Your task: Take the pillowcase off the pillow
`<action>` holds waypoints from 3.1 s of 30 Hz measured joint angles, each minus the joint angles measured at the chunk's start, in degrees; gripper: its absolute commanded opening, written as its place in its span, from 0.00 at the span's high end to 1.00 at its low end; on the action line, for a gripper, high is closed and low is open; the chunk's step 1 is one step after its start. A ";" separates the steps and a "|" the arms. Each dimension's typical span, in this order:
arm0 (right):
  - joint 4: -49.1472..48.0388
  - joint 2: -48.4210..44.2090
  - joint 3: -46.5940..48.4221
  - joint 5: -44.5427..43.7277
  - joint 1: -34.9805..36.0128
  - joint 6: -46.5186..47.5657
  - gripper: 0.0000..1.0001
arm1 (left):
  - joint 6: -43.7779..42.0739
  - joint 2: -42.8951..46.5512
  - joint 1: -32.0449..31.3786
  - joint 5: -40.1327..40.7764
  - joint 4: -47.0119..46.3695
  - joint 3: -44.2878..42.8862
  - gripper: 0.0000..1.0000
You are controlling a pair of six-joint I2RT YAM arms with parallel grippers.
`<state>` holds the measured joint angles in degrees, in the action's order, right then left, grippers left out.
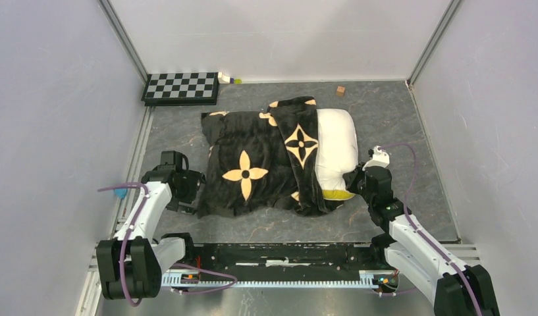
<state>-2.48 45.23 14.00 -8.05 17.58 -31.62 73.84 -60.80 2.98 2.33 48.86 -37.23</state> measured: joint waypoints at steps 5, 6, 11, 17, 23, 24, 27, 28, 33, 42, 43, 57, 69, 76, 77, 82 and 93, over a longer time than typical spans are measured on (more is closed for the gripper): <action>-0.04 0.22 0.00 0.00 0.00 0.44 1.00 | 0.92 0.13 0.00 -3.19 -2.29 3.87 0.00; -0.07 0.26 0.00 0.00 0.00 0.46 1.00 | 1.03 0.17 0.00 -3.58 -2.71 4.24 0.01; -0.70 1.46 0.00 0.02 -0.02 0.59 1.00 | 2.21 0.35 0.04 -8.20 -8.31 8.31 0.27; -1.44 2.89 0.02 0.02 -0.02 0.63 1.00 | 2.36 1.97 0.04 -9.92 -12.37 9.94 0.98; -0.33 2.67 0.63 -1.09 0.00 0.72 1.00 | 1.57 4.22 0.33 -6.43 -11.32 5.73 0.98; 0.70 2.60 1.25 -1.75 0.00 0.85 1.00 | 0.87 3.69 0.46 -4.63 -10.05 3.91 0.98; 4.98 2.56 4.59 -5.90 -0.24 1.22 1.00 | -1.25 2.54 0.85 4.83 -6.03 -3.48 0.98; 6.23 2.54 5.77 -7.45 -0.55 1.27 1.00 | -1.77 2.60 0.85 8.28 -4.85 -6.03 0.98; 10.82 2.21 9.53 -13.42 -3.63 -0.46 1.00 | -2.80 5.42 0.85 19.87 -2.32 -12.70 0.98; 17.05 2.08 12.28 -12.55 -16.87 -5.86 1.00 | -3.28 0.15 4.20 27.45 3.82 -21.07 0.98; 17.49 1.92 12.50 -12.44 -18.67 -6.14 1.00 | -3.32 -0.22 5.05 27.65 4.24 -21.42 0.98; 21.88 -1.77 12.52 -7.04 -33.94 -10.03 1.00 | -3.06 4.57 11.10 33.79 10.25 -22.18 0.96; 14.21 1.66 9.42 3.10 -36.00 -8.48 1.00 | -9.64 5.40 12.55 15.72 -4.52 -15.63 0.01; 10.16 3.21 6.91 5.88 -36.13 -6.73 1.00 | -10.45 5.44 12.35 -2.45 -10.14 -9.09 0.03; 9.35 3.21 6.27 6.29 -36.15 -6.62 1.00 | -10.29 5.75 11.91 -4.70 -11.08 -7.45 0.03; 5.79 3.32 3.78 8.96 -36.22 -6.47 1.00 | -6.36 10.62 3.63 -9.11 -13.68 1.16 0.00; -3.28 6.32 -0.46 15.78 -35.06 -6.62 1.00 | 8.33 14.43 -15.08 -7.85 -16.65 9.38 0.00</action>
<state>-5.76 51.55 13.54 7.73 -17.47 -38.24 82.17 -46.37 -12.10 -5.52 32.21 -27.86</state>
